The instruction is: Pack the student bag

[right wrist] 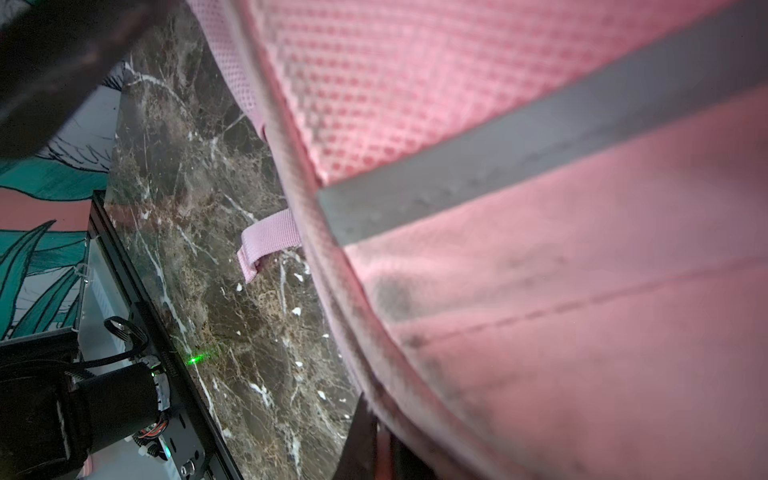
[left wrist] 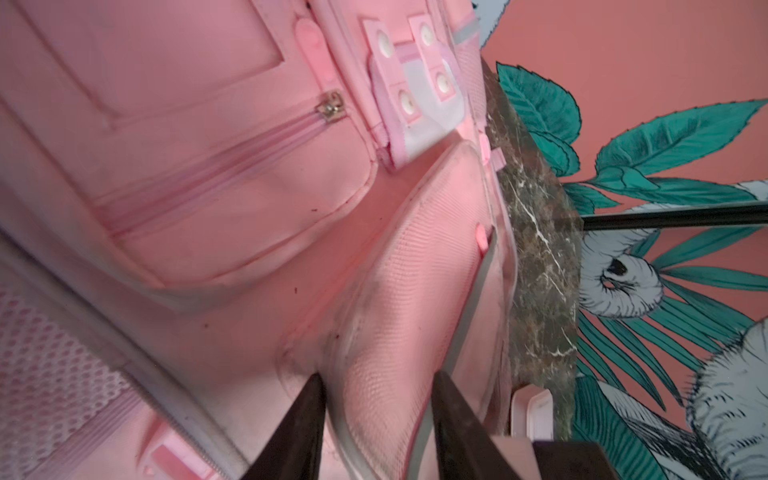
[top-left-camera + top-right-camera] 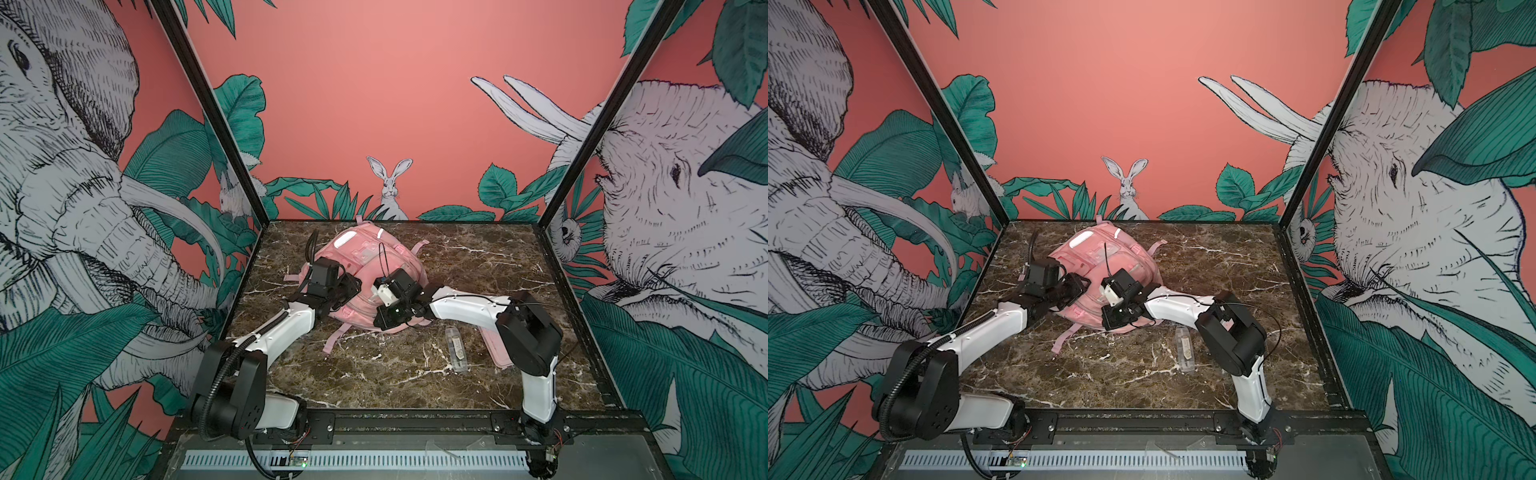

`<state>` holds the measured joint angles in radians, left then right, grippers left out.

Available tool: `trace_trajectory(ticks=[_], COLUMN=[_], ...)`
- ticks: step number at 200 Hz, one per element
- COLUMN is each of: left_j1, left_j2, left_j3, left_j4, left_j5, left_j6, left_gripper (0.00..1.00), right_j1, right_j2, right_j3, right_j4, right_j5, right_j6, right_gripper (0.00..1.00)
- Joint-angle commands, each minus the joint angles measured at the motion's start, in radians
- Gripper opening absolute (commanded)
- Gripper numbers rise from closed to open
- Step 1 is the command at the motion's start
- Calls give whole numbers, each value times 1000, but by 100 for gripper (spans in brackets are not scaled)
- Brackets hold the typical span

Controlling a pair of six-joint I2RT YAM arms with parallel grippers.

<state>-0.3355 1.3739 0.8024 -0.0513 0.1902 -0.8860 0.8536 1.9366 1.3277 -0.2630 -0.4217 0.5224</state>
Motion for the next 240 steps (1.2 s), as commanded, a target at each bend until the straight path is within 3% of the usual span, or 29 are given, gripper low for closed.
trace_trajectory(ticks=[1, 27, 78, 121, 148, 179, 204, 240], left_j1=[-2, 0, -24, -31, -33, -33, -33, -36], left_j2=[4, 45, 261, 343, 368, 381, 383, 347], left_j3=[62, 117, 331, 394, 392, 383, 356, 296], left_j4=[-99, -147, -253, -273, -247, -219, -141, -14], left_j5=[17, 39, 205, 185, 207, 221, 264, 262], left_j6=[127, 199, 344, 383, 366, 346, 287, 160], left_gripper=[47, 48, 44, 39, 26, 19, 0, 0], right_j1=[-43, -79, -108, -116, -116, -115, -111, -81], right_j2=[-88, -118, -134, -134, -131, -125, -114, -73], right_j3=[-61, -117, -130, -122, -122, -117, -106, -56], right_j4=[26, 18, -51, -60, -58, -61, -46, -30], right_j5=[15, 19, 35, 33, 26, 20, -1, -3], right_j6=[-22, -45, -114, -125, -126, -127, -111, -90], right_gripper=[0, 0, 0, 0, 0, 0, 0, 0])
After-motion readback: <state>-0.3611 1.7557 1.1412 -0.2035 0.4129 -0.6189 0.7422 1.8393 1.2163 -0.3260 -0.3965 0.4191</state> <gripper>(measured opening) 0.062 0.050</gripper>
